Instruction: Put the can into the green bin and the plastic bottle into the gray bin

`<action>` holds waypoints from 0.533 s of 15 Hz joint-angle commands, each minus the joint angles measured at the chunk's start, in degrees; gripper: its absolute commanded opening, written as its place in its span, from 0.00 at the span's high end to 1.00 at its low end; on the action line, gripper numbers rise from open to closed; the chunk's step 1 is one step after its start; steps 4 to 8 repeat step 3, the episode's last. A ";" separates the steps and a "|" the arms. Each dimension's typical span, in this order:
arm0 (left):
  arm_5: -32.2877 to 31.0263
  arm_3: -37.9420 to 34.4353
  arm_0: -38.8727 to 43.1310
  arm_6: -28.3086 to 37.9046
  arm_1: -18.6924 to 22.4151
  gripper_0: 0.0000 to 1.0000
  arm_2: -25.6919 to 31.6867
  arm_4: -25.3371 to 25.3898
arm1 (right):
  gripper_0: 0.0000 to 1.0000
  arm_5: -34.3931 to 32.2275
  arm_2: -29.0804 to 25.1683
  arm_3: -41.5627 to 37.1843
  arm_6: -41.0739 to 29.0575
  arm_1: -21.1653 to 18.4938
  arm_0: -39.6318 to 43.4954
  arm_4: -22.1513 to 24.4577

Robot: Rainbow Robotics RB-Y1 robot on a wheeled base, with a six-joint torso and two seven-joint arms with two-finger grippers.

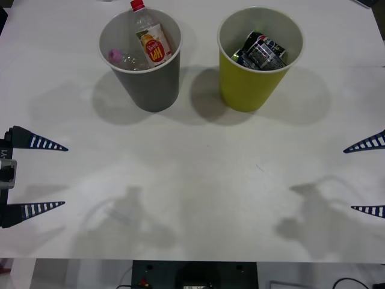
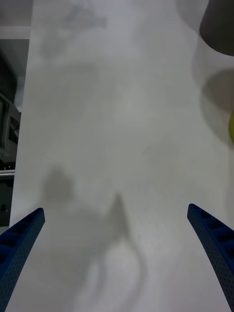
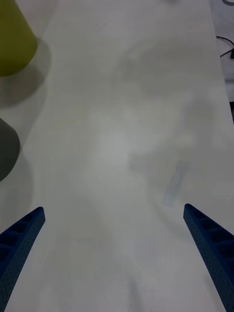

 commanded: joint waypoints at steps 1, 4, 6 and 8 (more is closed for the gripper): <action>0.00 0.00 0.00 0.00 0.00 0.02 0.00 0.00 | 0.00 0.00 0.01 0.07 0.02 0.00 -0.06 0.19; 0.00 0.00 0.00 0.00 0.00 0.02 0.00 0.00 | 0.00 0.00 0.01 0.07 0.02 0.00 -0.06 0.19; 0.00 0.00 0.00 0.00 0.00 0.02 0.00 0.00 | 0.00 0.00 0.01 0.07 0.02 0.00 -0.06 0.19; 0.00 0.00 0.00 0.00 0.00 0.02 0.00 0.00 | 0.00 0.00 0.01 0.07 0.02 0.00 -0.06 0.19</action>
